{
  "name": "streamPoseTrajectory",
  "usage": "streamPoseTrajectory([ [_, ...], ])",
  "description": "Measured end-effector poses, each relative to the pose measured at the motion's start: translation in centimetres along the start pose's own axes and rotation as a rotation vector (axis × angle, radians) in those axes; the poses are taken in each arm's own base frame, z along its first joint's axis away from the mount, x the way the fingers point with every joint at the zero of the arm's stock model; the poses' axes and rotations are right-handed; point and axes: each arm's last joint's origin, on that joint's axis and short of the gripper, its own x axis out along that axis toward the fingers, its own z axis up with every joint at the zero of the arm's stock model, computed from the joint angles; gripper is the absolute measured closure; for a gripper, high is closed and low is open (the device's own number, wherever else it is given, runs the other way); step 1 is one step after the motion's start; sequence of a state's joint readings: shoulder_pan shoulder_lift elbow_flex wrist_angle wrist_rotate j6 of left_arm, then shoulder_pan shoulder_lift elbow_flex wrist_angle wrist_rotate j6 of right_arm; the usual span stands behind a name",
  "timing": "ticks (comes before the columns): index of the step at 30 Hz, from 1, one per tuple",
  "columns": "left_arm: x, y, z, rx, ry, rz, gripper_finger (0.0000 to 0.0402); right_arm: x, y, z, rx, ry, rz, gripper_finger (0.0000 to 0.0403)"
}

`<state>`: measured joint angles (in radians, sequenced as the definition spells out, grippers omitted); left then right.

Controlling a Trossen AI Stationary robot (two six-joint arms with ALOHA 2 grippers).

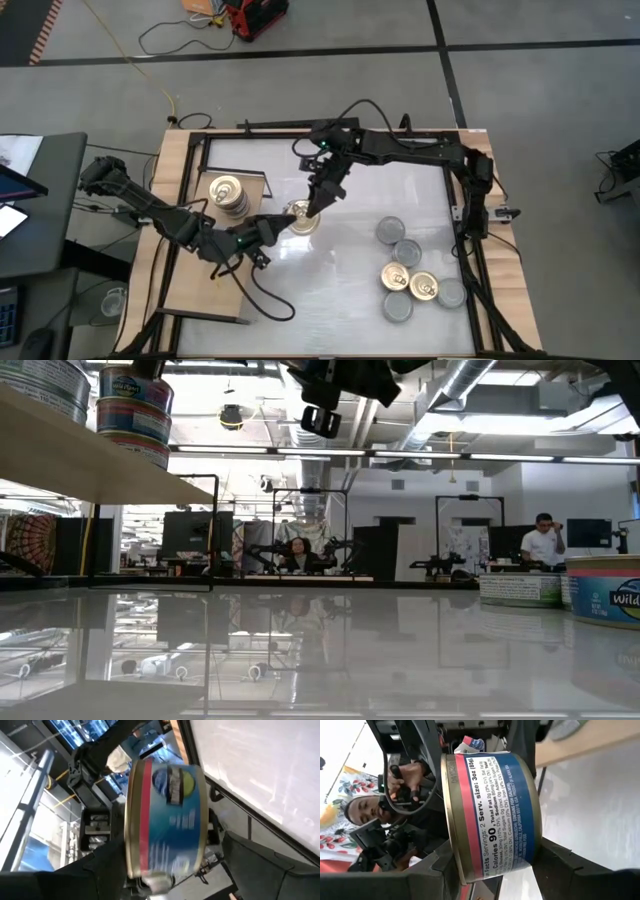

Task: Stack canned seafood by type on shelf
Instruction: Stack the blue tuna can on top of the blue tuna can on the shelf

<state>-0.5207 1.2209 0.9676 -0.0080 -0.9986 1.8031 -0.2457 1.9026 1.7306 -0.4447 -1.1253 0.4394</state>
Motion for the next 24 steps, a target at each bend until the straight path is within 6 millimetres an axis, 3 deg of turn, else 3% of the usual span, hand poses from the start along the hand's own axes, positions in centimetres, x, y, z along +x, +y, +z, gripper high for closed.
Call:
streamPoseTrajectory([
  [7, 0.0, 0.2, 0.1, 0.038, -0.031, 0.023, 0.0112, 0.1, 0.3, 0.5, -0.019, -0.025, 0.017, 0.0188],
  [15, 0.0, 0.2, 0.1, 0.025, -0.043, 0.024, 0.0214, 0.1, 0.3, 0.6, -0.010, -0.040, -0.008, 0.0185],
  [24, 0.1, 0.2, 0.1, -0.016, -0.039, 0.020, 0.0214, 0.0, 0.5, 1.3, -0.063, -0.114, -0.053, 0.0133],
])
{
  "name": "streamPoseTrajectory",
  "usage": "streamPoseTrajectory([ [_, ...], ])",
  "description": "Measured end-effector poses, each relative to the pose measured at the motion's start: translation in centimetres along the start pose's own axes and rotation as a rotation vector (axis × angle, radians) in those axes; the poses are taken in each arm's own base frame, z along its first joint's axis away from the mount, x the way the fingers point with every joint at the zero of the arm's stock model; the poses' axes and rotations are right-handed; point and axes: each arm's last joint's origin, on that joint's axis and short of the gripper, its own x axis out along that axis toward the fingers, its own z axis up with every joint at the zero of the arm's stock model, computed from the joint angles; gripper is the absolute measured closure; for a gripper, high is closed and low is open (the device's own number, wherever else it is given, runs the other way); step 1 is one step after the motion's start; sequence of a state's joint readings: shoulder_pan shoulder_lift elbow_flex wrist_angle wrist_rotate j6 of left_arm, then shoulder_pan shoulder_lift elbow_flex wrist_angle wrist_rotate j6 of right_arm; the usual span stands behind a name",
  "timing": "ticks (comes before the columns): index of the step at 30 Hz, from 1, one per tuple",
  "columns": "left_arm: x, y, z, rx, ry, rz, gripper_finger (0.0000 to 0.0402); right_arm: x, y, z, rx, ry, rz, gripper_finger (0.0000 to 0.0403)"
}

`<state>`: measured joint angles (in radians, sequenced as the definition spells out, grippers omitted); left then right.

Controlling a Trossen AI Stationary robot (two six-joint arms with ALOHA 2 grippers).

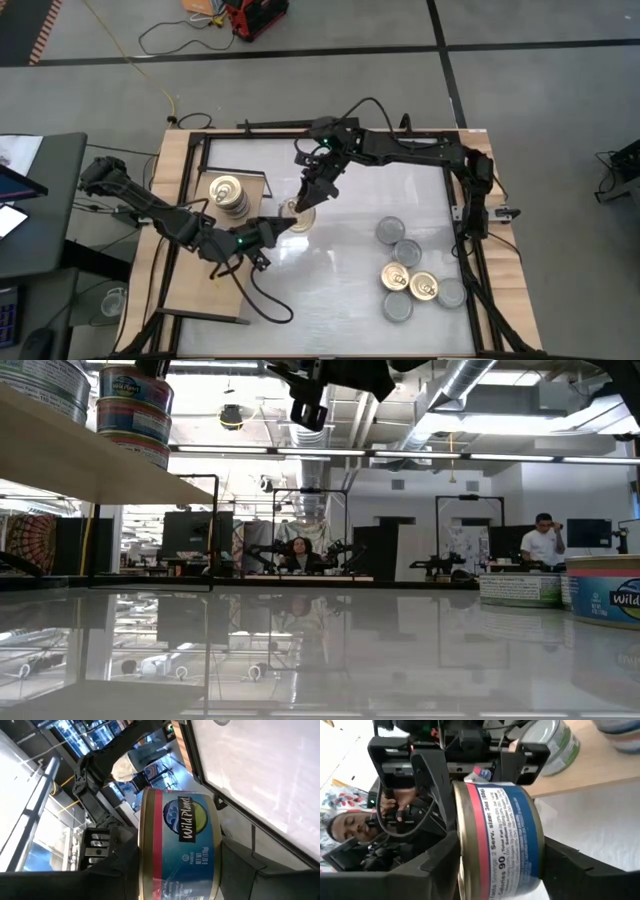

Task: Stack canned seafood by type on shelf
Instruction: Stack the blue tuna can on top of the blue tuna can on the shelf

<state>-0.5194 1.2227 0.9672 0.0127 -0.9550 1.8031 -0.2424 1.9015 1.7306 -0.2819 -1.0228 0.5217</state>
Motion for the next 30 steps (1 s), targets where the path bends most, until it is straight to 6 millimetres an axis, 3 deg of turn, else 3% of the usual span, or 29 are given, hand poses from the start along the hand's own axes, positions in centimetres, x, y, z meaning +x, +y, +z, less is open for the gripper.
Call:
streamPoseTrajectory([
  [5, -0.9, 0.4, -0.5, -0.061, -0.024, 0.026, 0.0214, -0.8, 0.0, 0.2, 0.030, 0.018, 0.046, 0.0104],
  [10, -3.5, 1.7, -2.7, -0.216, -0.083, 0.107, 0.0214, -3.4, 1.0, 0.8, -0.016, -0.024, 0.040, 0.0088],
  [19, -8.5, 2.4, -8.1, -0.721, -0.128, 0.186, 0.0211, -6.9, 2.9, 1.8, -0.178, -0.185, -0.153, 0.0086],
  [24, -9.8, 1.4, -9.5, -0.931, -0.112, 0.141, 0.0205, -6.1, 3.7, 1.4, -0.302, -0.209, -0.296, 0.0086],
  [30, -10.6, 0.4, -9.5, -1.005, -0.051, 0.097, 0.0210, -2.0, 5.8, 0.0, -0.737, -0.133, -0.645, 0.0088],
])
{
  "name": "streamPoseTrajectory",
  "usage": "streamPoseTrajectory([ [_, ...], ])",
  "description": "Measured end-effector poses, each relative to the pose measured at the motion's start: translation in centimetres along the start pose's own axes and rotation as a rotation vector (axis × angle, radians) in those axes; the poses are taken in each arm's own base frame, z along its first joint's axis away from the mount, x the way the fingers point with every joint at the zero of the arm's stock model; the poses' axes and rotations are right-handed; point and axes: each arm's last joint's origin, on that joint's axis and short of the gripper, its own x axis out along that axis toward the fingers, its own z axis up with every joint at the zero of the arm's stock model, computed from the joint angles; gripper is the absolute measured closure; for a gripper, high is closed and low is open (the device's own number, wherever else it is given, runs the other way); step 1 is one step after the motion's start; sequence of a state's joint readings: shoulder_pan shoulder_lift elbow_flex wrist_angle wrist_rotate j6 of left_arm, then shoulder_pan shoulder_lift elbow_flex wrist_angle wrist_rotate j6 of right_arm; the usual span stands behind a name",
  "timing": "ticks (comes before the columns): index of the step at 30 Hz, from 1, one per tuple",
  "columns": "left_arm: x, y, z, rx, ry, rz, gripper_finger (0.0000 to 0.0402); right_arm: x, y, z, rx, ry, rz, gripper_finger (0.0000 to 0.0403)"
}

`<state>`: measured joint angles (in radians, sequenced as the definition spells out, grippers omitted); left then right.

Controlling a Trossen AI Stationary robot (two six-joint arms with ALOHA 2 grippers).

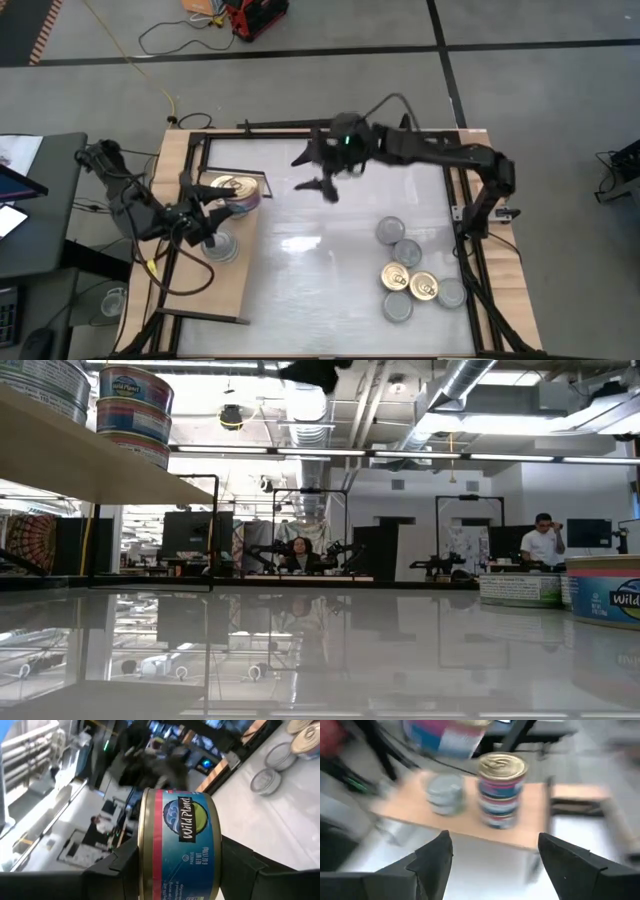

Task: Stack canned seafood by type on shelf
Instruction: Stack the blue tuna can on top of the blue tuna can on the shelf

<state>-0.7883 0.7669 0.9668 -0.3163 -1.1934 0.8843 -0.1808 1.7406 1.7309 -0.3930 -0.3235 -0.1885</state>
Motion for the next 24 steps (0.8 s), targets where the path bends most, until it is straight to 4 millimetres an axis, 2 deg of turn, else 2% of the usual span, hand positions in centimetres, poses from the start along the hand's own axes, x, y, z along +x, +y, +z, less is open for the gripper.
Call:
streamPoseTrajectory([
  [5, -0.5, -0.4, 0.0, -0.006, 0.032, 0.018, 0.0207, 2.3, 5.0, 0.8, -0.399, 0.044, -0.214, 0.0099],
  [10, -0.9, -0.5, 0.2, -0.022, 0.046, 0.037, 0.0209, 5.4, 8.9, 1.4, -0.715, 0.002, -0.402, 0.0103],
  [13, -1.1, -0.7, 0.2, -0.027, 0.065, 0.056, 0.0208, 7.0, 10.3, 1.3, -0.863, -0.023, -0.462, 0.0101],
  [17, -1.6, -1.0, 0.5, -0.011, 0.070, 0.066, 0.0208, 8.3, 11.1, 1.2, -0.976, -0.038, -0.544, 0.0084],
  [24, -1.9, -1.8, 0.4, 0.041, 0.051, 0.035, 0.0208, 8.2, 11.8, 1.9, -0.981, -0.099, -0.616, 0.0021],
])
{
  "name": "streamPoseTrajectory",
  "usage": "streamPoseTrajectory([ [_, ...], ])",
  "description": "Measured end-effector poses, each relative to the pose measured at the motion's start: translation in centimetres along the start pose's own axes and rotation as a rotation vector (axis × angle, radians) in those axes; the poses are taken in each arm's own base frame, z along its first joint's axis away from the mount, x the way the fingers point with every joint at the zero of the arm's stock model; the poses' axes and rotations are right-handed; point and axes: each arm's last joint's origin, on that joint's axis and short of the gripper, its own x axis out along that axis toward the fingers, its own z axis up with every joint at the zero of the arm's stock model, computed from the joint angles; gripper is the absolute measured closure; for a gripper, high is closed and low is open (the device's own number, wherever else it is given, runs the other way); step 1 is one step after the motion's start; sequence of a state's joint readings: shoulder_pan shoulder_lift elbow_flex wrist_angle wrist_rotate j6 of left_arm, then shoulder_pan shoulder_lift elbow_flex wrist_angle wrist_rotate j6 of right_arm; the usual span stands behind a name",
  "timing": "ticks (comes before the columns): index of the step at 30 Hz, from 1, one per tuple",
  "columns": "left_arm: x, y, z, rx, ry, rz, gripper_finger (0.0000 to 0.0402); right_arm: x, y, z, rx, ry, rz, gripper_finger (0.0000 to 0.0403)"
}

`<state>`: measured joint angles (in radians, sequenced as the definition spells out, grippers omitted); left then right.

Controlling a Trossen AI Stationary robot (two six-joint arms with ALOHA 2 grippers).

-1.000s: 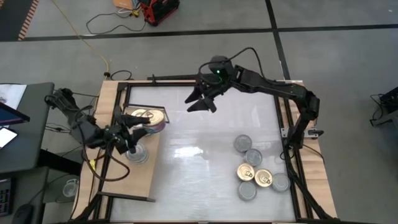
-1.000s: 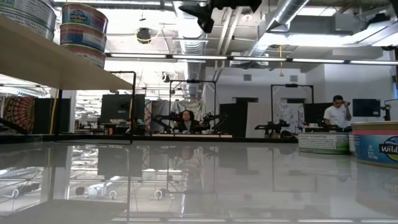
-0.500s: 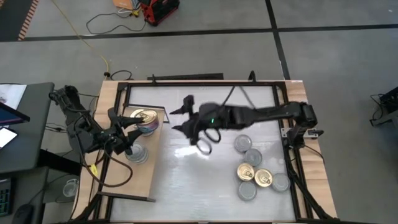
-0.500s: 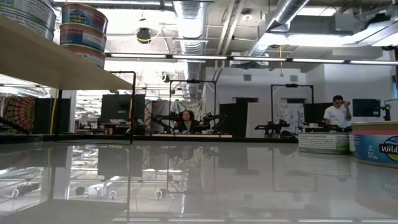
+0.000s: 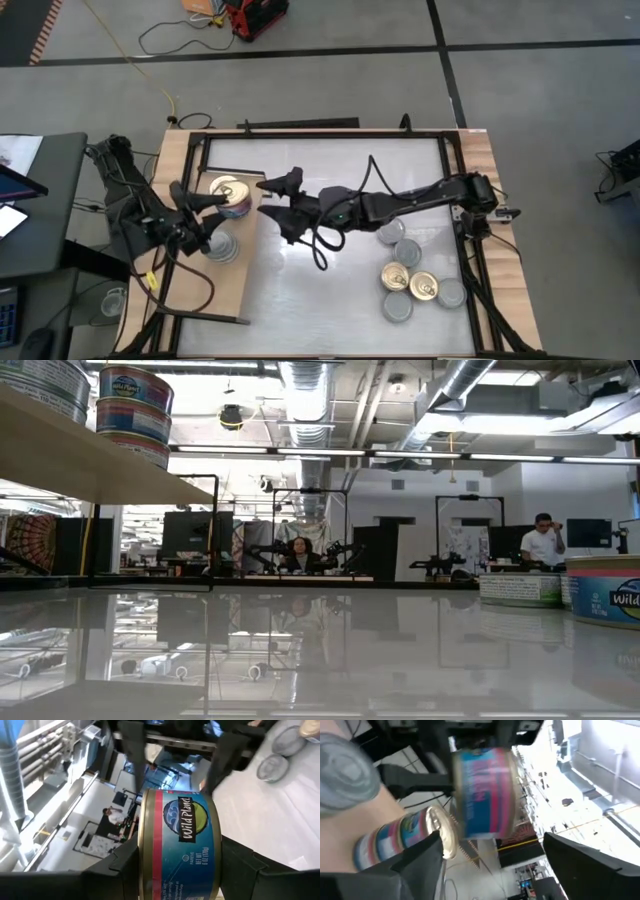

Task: Stack canned seafood by type on shelf
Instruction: Stack the blue tuna can on top of the blue tuna can on the shelf

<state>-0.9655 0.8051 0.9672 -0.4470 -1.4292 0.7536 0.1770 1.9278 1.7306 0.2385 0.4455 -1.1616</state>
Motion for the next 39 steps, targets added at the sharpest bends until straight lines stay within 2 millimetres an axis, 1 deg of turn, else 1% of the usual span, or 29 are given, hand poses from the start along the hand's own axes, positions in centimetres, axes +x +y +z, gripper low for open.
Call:
streamPoseTrajectory([
  [2, 0.0, -0.2, -0.2, 0.019, -0.010, -0.018, 0.0208, -0.1, 0.1, 0.2, -0.010, -0.032, 0.012, 0.0009],
  [5, 0.0, -0.5, -0.3, 0.051, -0.039, -0.063, 0.0208, 0.0, 0.5, 0.5, -0.042, -0.112, 0.047, 0.0005],
  [9, 0.0, -0.7, -0.3, 0.078, -0.065, -0.094, 0.0208, 0.2, 0.6, 0.3, -0.090, -0.146, 0.065, 0.0012],
  [12, 0.0, -0.7, -0.3, 0.098, -0.071, -0.100, 0.0208, 0.4, 0.4, 0.1, -0.073, -0.202, 0.080, 0.0020],
  [16, 0.0, -0.7, -0.2, 0.125, -0.093, -0.119, 0.0208, 0.5, 0.3, -0.1, -0.065, -0.233, 0.085, 0.0028],
  [23, 0.0, -0.4, -0.2, 0.168, -0.040, -0.051, 0.0208, 0.5, 0.1, -0.1, -0.030, -0.258, 0.079, 0.0030],
  [26, 0.0, -0.4, -0.2, 0.169, -0.025, -0.037, 0.0208, 0.2, 0.3, 0.5, -0.046, -0.276, 0.085, 0.0030],
  [30, 0.0, -0.3, -0.2, 0.190, -0.026, -0.036, 0.0208, 0.0, 0.5, 1.2, -0.065, -0.365, 0.093, 0.0030],
  [33, 0.0, -0.3, -0.2, 0.200, -0.027, -0.037, 0.0208, 1.0, 0.3, 1.3, -0.056, -0.379, 0.065, 0.0030],
  [36, 0.0, -0.3, -0.2, 0.199, -0.025, -0.035, 0.0208, 2.7, 1.0, 1.5, -0.095, -0.348, 0.060, 0.0030],
  [39, 0.0, -0.3, -0.2, 0.181, -0.019, -0.029, 0.0207, 3.6, 1.7, 1.6, -0.151, -0.314, 0.067, 0.0031],
])
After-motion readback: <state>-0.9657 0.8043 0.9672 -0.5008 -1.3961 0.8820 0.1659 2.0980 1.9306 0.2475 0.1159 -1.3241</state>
